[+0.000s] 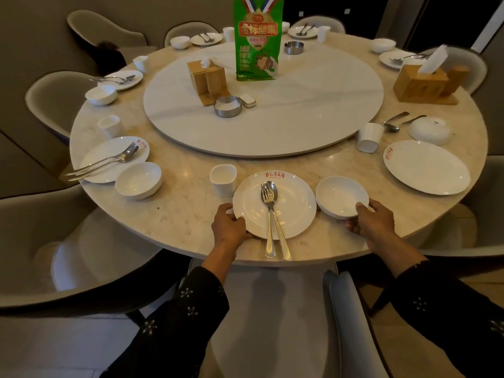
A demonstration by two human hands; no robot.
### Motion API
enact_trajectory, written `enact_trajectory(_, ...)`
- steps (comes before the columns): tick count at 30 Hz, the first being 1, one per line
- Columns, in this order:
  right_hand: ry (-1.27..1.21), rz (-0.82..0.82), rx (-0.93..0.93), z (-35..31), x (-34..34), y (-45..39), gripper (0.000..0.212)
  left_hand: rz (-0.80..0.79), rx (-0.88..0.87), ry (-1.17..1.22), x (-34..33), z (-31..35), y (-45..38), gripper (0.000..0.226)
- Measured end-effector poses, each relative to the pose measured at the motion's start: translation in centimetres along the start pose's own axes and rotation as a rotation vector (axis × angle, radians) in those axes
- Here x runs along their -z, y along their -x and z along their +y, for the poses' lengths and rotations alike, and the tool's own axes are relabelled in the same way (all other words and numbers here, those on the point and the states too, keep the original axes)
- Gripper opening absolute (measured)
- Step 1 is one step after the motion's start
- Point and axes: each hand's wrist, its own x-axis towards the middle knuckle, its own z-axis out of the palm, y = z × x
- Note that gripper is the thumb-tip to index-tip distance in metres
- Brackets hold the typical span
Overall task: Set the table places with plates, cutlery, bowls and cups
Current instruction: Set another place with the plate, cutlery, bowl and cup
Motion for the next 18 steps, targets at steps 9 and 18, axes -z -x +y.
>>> enact_trajectory(9, 0.019, -0.044, 0.016, 0.1, 0.3, 0.1, 0.044, 0.024, 0.03, 0.011, 0.0, -0.5, -0.4, 0.048)
enact_trajectory(18, 0.16, -0.045, 0.077, -0.5, 2.1, 3.1, 0.061, 0.078, 0.038, -0.011, 1.1, -0.4, 1.4, 0.049)
